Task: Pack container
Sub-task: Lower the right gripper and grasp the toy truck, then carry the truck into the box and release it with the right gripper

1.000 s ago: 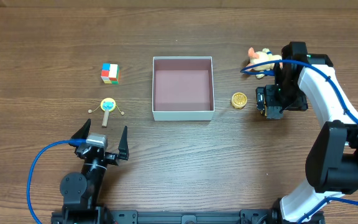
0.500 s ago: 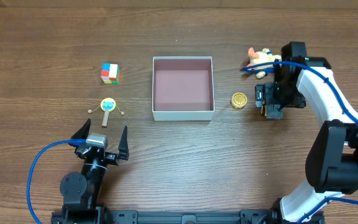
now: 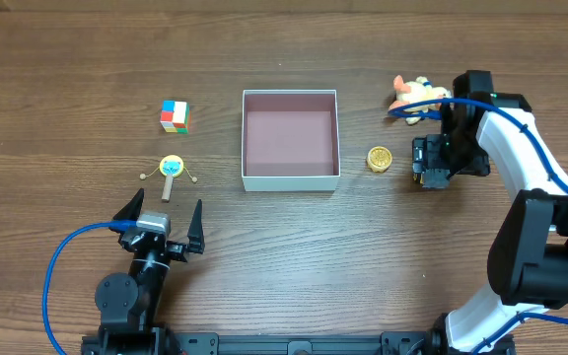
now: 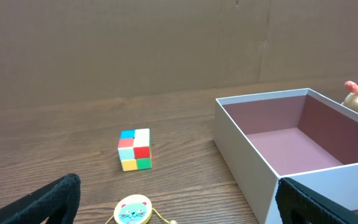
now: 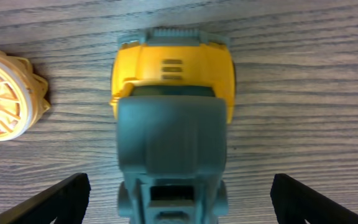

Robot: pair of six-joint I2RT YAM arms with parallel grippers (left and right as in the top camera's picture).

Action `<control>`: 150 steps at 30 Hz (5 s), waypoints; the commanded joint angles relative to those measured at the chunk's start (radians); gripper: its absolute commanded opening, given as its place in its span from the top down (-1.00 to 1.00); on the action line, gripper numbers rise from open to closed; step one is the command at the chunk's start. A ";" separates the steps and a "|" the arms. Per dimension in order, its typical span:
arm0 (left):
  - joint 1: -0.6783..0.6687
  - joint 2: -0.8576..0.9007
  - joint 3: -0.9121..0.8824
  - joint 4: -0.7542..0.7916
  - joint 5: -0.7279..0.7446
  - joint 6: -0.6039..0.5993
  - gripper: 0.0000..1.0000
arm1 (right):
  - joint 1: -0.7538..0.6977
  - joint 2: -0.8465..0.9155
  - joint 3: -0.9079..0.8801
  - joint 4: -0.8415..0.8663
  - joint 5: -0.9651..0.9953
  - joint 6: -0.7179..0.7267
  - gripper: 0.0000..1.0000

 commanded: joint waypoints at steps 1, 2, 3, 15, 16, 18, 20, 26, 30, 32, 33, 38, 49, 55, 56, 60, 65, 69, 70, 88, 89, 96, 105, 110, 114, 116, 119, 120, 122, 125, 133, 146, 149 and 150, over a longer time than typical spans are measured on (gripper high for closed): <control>0.006 -0.003 -0.003 0.001 0.001 0.015 -1.00 | -0.005 -0.006 -0.002 0.001 -0.023 -0.004 -0.90; 0.006 -0.003 -0.003 0.001 0.001 0.015 -1.00 | -0.005 -0.006 -0.003 0.002 -0.023 -0.004 -0.90; 0.006 -0.003 -0.003 0.001 0.001 0.015 -1.00 | -0.005 -0.006 -0.003 0.004 -0.023 -0.004 -0.89; 0.006 -0.003 -0.003 0.001 0.001 0.015 -1.00 | -0.006 -0.006 -0.019 0.016 -0.023 -0.015 -0.85; 0.006 -0.003 -0.003 0.001 0.001 0.015 -1.00 | -0.006 -0.006 -0.027 0.021 -0.023 -0.015 -0.85; 0.006 -0.003 -0.003 0.001 0.001 0.015 -1.00 | -0.006 -0.006 -0.059 0.053 -0.023 -0.015 -0.86; 0.006 -0.003 -0.003 0.001 0.001 0.015 -1.00 | -0.006 -0.006 -0.072 0.072 -0.023 -0.014 -0.87; 0.006 -0.003 -0.003 0.001 0.001 0.015 -1.00 | -0.006 -0.006 -0.072 0.084 -0.023 -0.014 -0.81; 0.006 -0.003 -0.003 0.001 0.001 0.015 -1.00 | -0.006 -0.006 -0.072 0.092 -0.022 -0.014 -0.69; 0.006 -0.003 -0.003 0.001 0.001 0.015 -1.00 | -0.006 -0.006 -0.072 0.095 -0.023 -0.014 -0.58; 0.006 -0.003 -0.003 0.001 0.001 0.015 -1.00 | -0.006 -0.006 -0.072 0.097 -0.022 -0.014 -0.54; 0.006 -0.003 -0.003 0.001 0.001 0.015 -1.00 | -0.006 -0.006 -0.069 0.109 -0.018 -0.014 -0.46; 0.006 -0.003 -0.003 0.001 0.001 0.015 -1.00 | -0.006 -0.006 -0.037 0.089 -0.014 -0.006 -0.26; 0.006 -0.003 -0.003 0.001 0.001 0.015 -1.00 | -0.006 -0.006 -0.037 0.089 -0.015 -0.002 -0.01; 0.006 -0.003 -0.003 0.001 0.001 0.015 -1.00 | -0.006 -0.006 -0.037 0.089 -0.015 -0.002 0.00; 0.006 -0.003 -0.003 0.001 0.001 0.015 -1.00 | -0.006 -0.006 -0.034 0.087 -0.015 0.003 -0.01; 0.006 -0.003 -0.003 0.001 0.001 0.015 -1.00 | -0.006 -0.006 0.037 0.032 -0.015 0.017 0.00; 0.006 -0.003 -0.003 0.001 0.001 0.015 -1.00 | 0.006 -0.006 0.173 -0.080 -0.019 0.020 0.03; 0.006 -0.003 -0.003 0.001 0.001 0.015 -1.00 | 0.015 -0.006 0.211 -0.107 -0.019 0.020 0.03; 0.006 -0.003 -0.003 0.001 0.001 0.015 -1.00 | 0.434 -0.006 0.505 -0.174 -0.015 0.264 0.03; 0.006 -0.003 -0.003 0.001 0.001 0.015 -1.00 | 0.454 -0.006 0.505 -0.169 -0.015 0.278 0.03; 0.006 -0.003 -0.003 0.001 0.001 0.015 -1.00 | 0.555 -0.006 0.505 -0.159 -0.015 0.345 0.03; 0.006 -0.003 -0.003 0.001 0.001 0.015 -1.00 | 0.635 0.039 0.505 -0.127 0.028 0.470 0.10; 0.006 -0.003 -0.003 0.001 0.001 0.015 -1.00 | 0.641 0.124 0.505 -0.146 0.031 0.470 0.03; 0.006 -0.003 -0.003 0.001 0.001 0.015 -1.00 | 0.641 0.175 0.505 -0.161 0.031 0.469 0.03; 0.006 -0.003 -0.003 0.001 0.001 0.015 -1.00 | 0.641 0.194 0.505 -0.165 0.037 0.469 0.03; 0.006 -0.003 -0.003 0.001 0.001 0.015 -1.00 | 0.641 0.209 0.505 -0.165 0.054 0.469 0.02; 0.006 -0.003 -0.003 0.001 0.001 0.015 -1.00 | 0.641 0.212 0.505 -0.163 0.054 0.469 0.01; 0.006 -0.003 -0.003 0.001 0.001 0.015 -1.00 | 0.632 0.212 0.505 -0.150 0.053 0.468 -0.01; 0.006 -0.003 -0.003 0.001 0.001 0.015 -1.00 | 0.620 0.212 0.505 -0.145 0.053 0.469 -0.03; 0.006 -0.003 -0.003 0.001 0.001 0.015 -1.00 | 0.614 0.222 0.505 -0.145 0.053 0.464 -0.11; 0.006 -0.003 -0.003 0.001 0.001 0.015 -1.00 | 0.614 0.222 0.505 -0.146 0.053 0.464 -0.14; 0.006 -0.003 -0.003 0.001 0.001 0.015 -1.00 | 0.614 0.222 0.505 -0.146 0.053 0.465 -0.14; 0.006 -0.003 -0.003 0.001 0.001 0.015 -1.00 | 0.614 0.222 0.505 -0.145 0.053 0.465 -0.13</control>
